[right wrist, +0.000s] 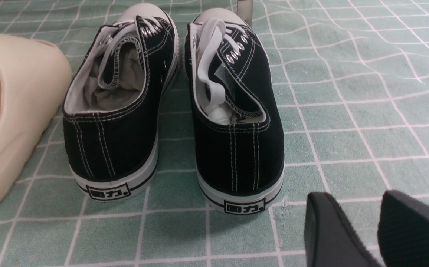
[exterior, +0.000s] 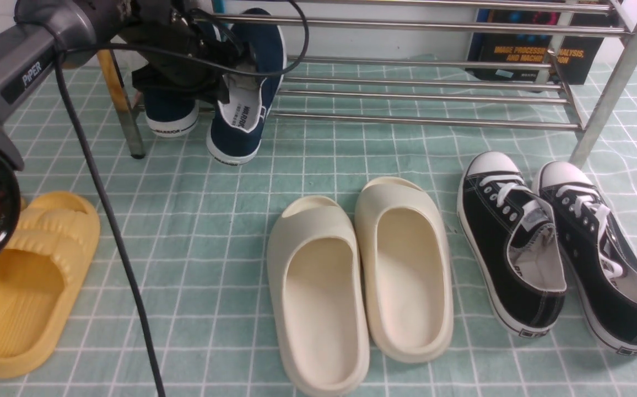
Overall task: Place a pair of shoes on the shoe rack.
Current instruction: Use the left arm to put a shoe into the shoe rack
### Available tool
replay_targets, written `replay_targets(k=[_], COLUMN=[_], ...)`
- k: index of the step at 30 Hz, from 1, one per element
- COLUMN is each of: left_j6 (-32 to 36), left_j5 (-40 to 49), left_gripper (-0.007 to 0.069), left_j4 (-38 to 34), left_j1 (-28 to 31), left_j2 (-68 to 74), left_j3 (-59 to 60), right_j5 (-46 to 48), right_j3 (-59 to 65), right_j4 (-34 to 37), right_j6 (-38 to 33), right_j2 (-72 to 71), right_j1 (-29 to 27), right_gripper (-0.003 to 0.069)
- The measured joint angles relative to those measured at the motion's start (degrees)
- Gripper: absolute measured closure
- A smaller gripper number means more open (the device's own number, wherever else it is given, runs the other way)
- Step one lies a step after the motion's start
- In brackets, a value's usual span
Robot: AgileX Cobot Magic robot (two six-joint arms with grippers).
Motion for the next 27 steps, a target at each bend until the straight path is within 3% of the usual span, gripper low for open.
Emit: replay_targets(k=[15, 27], left_j6=[-2.98, -2.08], left_j5=[-6.83, -7.60], left_gripper=[0.0583, 0.0358], left_j4=[3.85, 4.57], left_j1=[0.00, 0.00], left_j2=[0.00, 0.18], left_j3=[0.00, -0.10], right_j5=[0.00, 0.00], right_j3=[0.00, 0.00], right_j4=[0.00, 0.00], right_j6=[0.00, 0.00], right_j2=[0.00, 0.00], right_j1=[0.00, 0.00], right_gripper=[0.0412, 0.0412])
